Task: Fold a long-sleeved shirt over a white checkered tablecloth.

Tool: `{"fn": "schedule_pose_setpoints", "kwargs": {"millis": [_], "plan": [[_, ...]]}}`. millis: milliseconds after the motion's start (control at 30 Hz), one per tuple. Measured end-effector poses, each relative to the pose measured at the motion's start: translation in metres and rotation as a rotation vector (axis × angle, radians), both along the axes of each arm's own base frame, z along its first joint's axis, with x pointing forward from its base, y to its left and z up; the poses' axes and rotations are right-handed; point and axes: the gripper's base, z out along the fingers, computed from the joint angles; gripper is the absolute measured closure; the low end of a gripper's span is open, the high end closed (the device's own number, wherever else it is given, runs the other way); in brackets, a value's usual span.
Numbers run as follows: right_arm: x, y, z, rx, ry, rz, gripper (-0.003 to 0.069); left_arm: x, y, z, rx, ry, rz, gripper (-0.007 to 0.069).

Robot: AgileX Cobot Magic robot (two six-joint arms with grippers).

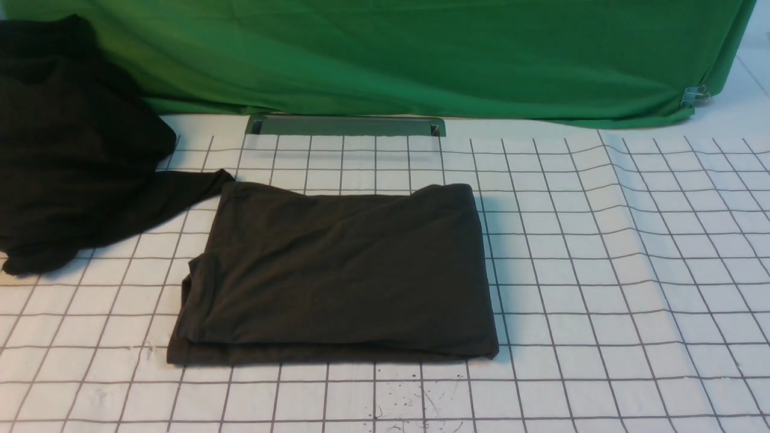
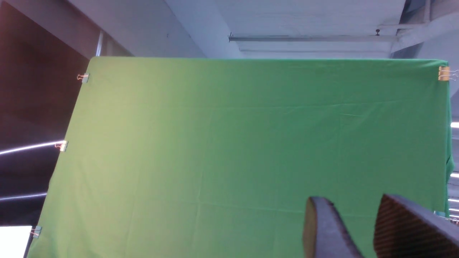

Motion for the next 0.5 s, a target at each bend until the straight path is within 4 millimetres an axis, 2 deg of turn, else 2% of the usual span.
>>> {"fn": "schedule_pose_setpoints", "kwargs": {"millis": [333,500], "plan": [[0.0,0.0,0.0,0.0,0.0,0.0,0.0426,0.0,0.0,0.0,0.006,-0.002,0.0,0.0623],[0.0,0.0,0.0,0.0,0.0,0.0,0.0421,0.0009,0.003,0.0005,0.135,-0.038,0.018,0.0623]]}}
